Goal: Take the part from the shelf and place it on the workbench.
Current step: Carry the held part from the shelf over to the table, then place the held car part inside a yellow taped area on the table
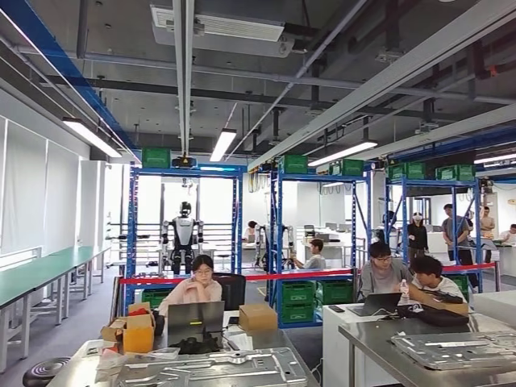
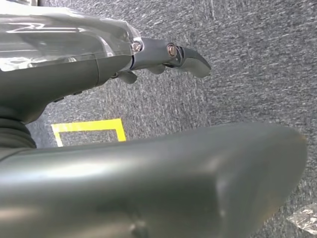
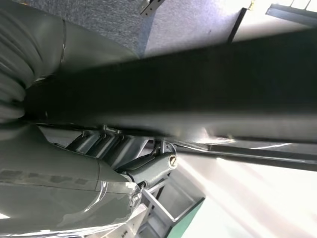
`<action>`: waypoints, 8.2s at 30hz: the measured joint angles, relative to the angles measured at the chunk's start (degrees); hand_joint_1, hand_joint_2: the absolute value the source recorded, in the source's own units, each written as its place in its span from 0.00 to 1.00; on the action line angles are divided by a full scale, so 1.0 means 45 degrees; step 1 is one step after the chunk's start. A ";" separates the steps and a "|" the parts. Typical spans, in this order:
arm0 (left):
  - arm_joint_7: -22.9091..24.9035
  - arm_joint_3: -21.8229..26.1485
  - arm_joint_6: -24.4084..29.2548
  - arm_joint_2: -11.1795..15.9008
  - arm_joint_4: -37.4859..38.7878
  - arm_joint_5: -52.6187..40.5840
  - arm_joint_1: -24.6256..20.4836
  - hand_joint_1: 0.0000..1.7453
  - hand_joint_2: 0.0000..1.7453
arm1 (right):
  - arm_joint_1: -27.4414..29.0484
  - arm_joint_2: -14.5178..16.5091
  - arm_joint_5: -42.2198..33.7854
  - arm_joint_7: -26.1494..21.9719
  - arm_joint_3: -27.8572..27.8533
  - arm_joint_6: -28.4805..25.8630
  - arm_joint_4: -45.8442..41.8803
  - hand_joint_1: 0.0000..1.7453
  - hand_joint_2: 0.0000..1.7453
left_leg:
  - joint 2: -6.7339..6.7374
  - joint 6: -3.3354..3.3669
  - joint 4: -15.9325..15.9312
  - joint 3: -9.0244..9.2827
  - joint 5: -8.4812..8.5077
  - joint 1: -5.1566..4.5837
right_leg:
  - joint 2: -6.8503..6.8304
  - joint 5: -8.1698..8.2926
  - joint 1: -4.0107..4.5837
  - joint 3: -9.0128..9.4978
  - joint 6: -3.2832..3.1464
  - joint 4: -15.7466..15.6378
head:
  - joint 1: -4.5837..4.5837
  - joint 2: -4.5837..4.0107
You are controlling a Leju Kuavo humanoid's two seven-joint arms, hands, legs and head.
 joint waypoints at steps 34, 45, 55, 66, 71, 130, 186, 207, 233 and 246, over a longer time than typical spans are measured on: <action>0.0007 0.0000 0.0027 -0.0010 0.0011 -0.0113 0.0101 0.00 1.00 | 0.0435 0.0056 -0.0021 -0.0052 -0.0087 -0.0103 0.0002 1.00 1.00 | 0.0022 -0.0136 -0.2582 0.1232 0.0781 0.0146 | 0.0142 -0.0073 0.0100 0.0100 0.0037 0.0084 | -0.0017 0.0000; 0.0032 0.0000 0.0028 0.0037 0.0010 -0.0128 0.0035 0.00 1.00 | 0.0455 0.0083 0.0007 -0.0126 -0.0136 -0.0118 -0.0034 1.00 1.00 | 0.0060 0.0638 -0.3434 0.1978 0.1115 0.0036 | 0.0128 -0.1675 -0.0002 -0.1987 0.0643 0.4054 | -0.0033 0.0006; 0.0039 -0.0001 0.0019 0.0039 0.0010 -0.0175 0.0029 0.00 1.00 | 0.0422 0.0096 0.0010 -0.0140 -0.0249 -0.0120 -0.0047 1.00 1.00 | 0.0027 0.0286 -0.3312 0.2660 0.0665 -0.0068 | 0.0139 0.0370 0.0217 -0.0678 -0.0154 0.0193 | -0.0022 0.0000; 0.0029 0.0001 0.0008 0.0097 0.0012 -0.0229 0.0088 0.00 1.00 | 0.0535 0.0140 0.0011 -0.0147 -0.0261 -0.0104 -0.0036 1.00 1.00 | 0.0080 0.0074 -0.3203 0.1237 0.1591 0.0052 | 0.0138 -0.0543 0.0146 0.0414 0.0041 0.0144 | -0.0022 0.0004; 0.0023 0.0000 0.0004 0.0105 0.0010 -0.0233 0.0106 0.00 1.00 | 0.0533 0.0141 0.0005 -0.0163 -0.0284 -0.0094 -0.0072 1.00 1.00 | 0.0081 0.0563 -0.3471 0.1674 0.1272 0.0028 | 0.0135 -0.0657 0.0111 0.0186 0.0406 0.1017 | -0.0022 0.0015; -0.0106 -0.0024 -0.0015 0.0036 0.0010 -0.0536 0.0081 0.00 1.00 | 0.1050 -0.0322 0.0171 -0.0177 -0.0356 -0.0123 -0.0401 1.00 1.00 | 0.0073 0.0404 -0.3169 0.0965 0.1580 -0.0019 | 0.0306 -0.1043 0.0120 0.0714 0.0335 0.0222 | -0.0024 0.0000; -0.0684 -0.0242 -0.0245 -0.0118 0.0012 -0.1213 -0.0366 0.00 1.00 | -0.3819 0.0873 0.9099 0.3478 -0.3543 -0.4921 0.3546 1.00 1.00 | 0.0050 -0.0049 -0.1789 0.1000 0.0671 0.0055 | 0.0048 0.0239 0.0127 -0.0650 -0.0059 0.0289 | -0.0005 0.0000; -0.0658 -0.0488 -0.0243 -0.0460 0.0015 -0.1322 -0.0459 0.00 1.00 | -0.5268 0.1553 1.3921 0.5897 -0.2645 -0.6266 1.1165 1.00 1.00 | 0.0000 0.0134 -0.3457 0.1803 0.1069 0.0089 | 0.0111 0.0343 0.0081 -0.0980 0.0201 0.0475 | -0.0013 0.0001; -0.0946 -0.1081 -0.0189 -0.0443 0.0015 -0.1684 -0.0651 0.00 1.00 | -0.3351 0.1916 1.3522 0.5622 -0.4169 -0.6431 1.3505 0.50 0.50 | 0.0036 0.0366 -0.3415 0.1742 0.1159 0.0084 | 0.0137 0.0128 -0.0056 -0.1316 0.0553 0.1303 | -0.0018 0.0000; -0.0883 -0.1163 -0.0146 -0.0446 0.0015 -0.1580 -0.0620 0.00 0.00 | -0.2857 0.2618 1.3405 0.4820 -0.4503 -0.6380 1.3514 0.00 0.00 | 0.0058 -0.0011 -0.0736 0.0584 0.0082 0.0059 | 0.0151 0.0320 0.0046 -0.0842 -0.0031 0.0395 | -0.0015 0.0000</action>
